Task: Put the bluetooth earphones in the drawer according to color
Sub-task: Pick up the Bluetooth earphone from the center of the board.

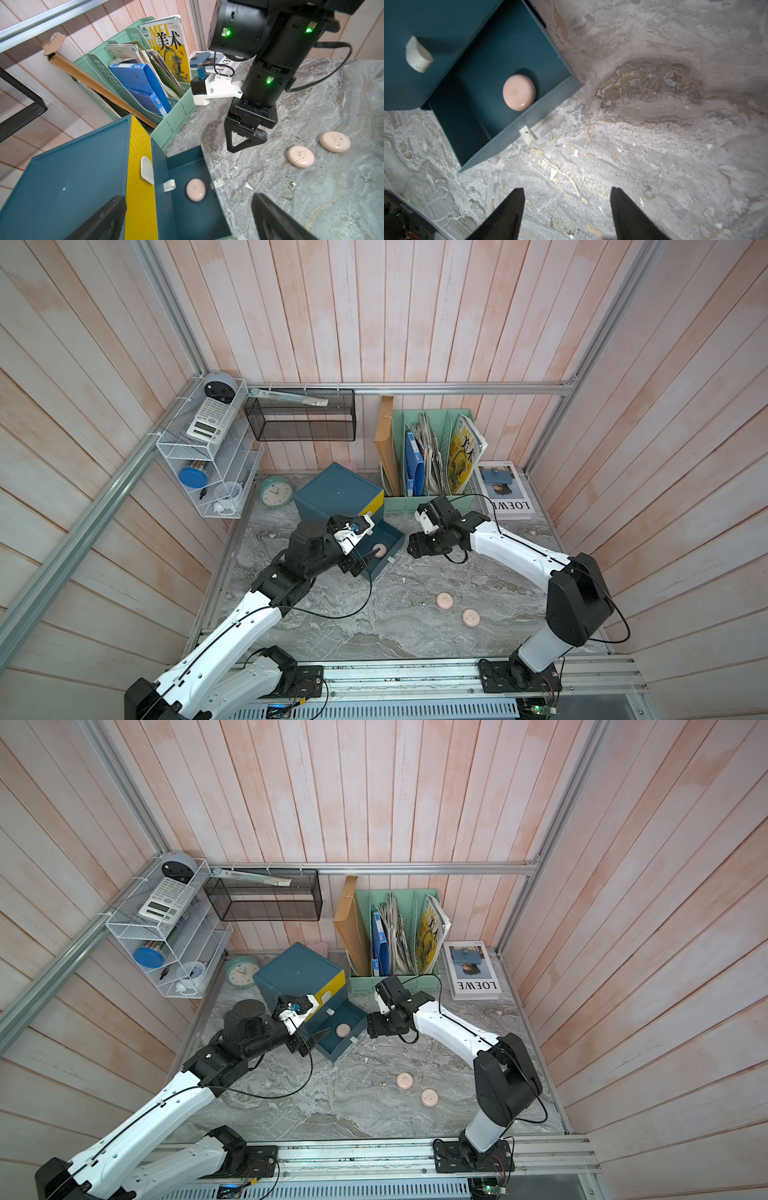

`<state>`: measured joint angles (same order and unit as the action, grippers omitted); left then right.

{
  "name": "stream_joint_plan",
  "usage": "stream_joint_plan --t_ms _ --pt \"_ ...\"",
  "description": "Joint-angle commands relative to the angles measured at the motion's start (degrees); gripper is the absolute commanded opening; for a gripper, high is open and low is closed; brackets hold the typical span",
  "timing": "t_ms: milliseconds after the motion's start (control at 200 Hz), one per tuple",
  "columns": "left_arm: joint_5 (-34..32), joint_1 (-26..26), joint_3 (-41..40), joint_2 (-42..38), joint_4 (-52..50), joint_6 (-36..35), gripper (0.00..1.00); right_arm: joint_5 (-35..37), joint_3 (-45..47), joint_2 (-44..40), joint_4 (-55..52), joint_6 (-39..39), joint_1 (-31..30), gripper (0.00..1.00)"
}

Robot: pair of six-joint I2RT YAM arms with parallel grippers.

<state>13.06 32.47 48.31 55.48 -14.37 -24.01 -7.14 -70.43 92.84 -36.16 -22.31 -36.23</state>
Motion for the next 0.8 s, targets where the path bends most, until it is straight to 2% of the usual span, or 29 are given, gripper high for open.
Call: stream_joint_plan --t_ms 0,195,485,795 --pt "0.04 0.83 0.99 -0.16 -1.1 -0.46 1.0 4.33 1.96 -3.7 -5.21 -0.04 0.6 0.73" --pt "0.98 1.85 1.01 1.47 -0.55 -0.01 1.0 5.71 7.66 -7.53 -9.69 -1.93 2.08 0.74" --pt "-0.84 7.62 0.95 3.7 -1.44 -1.13 1.0 5.73 19.98 -14.39 -11.95 -8.58 4.48 0.74" --pt "-1.41 12.62 0.75 5.98 -1.38 -1.38 1.0 4.97 26.32 -19.39 -15.06 -12.81 5.49 0.75"
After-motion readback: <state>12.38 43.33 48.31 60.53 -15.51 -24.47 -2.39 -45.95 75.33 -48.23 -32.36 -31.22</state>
